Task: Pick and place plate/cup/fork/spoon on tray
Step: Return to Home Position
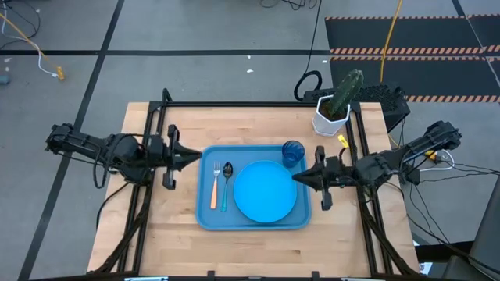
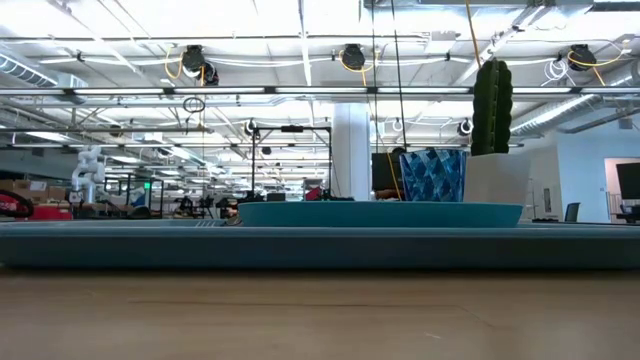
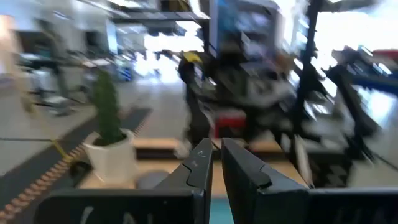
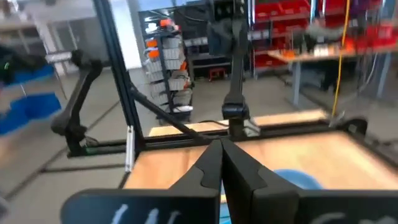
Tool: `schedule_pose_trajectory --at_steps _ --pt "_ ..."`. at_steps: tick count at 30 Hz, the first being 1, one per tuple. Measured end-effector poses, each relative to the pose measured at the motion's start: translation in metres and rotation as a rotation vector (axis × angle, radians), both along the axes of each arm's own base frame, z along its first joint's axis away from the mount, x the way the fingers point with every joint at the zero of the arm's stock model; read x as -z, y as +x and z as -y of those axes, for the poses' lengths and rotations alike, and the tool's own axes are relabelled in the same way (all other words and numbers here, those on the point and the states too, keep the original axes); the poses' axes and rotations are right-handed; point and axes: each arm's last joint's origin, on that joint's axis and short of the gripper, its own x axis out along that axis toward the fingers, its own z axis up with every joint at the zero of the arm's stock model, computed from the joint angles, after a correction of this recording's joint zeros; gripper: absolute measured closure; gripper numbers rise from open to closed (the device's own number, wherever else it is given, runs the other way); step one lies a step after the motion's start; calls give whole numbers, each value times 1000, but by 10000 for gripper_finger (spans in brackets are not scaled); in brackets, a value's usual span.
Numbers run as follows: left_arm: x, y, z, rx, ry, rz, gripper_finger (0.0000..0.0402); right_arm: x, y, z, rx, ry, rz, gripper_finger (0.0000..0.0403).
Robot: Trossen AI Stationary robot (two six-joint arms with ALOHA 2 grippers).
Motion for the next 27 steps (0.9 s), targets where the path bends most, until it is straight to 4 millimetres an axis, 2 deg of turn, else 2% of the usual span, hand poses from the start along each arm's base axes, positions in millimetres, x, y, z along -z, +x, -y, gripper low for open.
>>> schedule_pose_trajectory --at_steps 6,11,17,22,27 --pt "3 -23 -6 135 12 -64 364 -1 -17 5 -83 -143 -42 403" --pt "7 -49 -15 145 16 -91 364 5 -31 10 -128 -175 -90 403" --pt "31 -69 -20 145 -33 -44 364 39 -48 15 -217 -120 48 403" --pt "57 -73 -22 134 -74 -53 364 74 -59 18 -214 -38 207 403" --pt "82 -75 -22 134 -107 -37 364 101 -66 22 -213 -17 223 403"
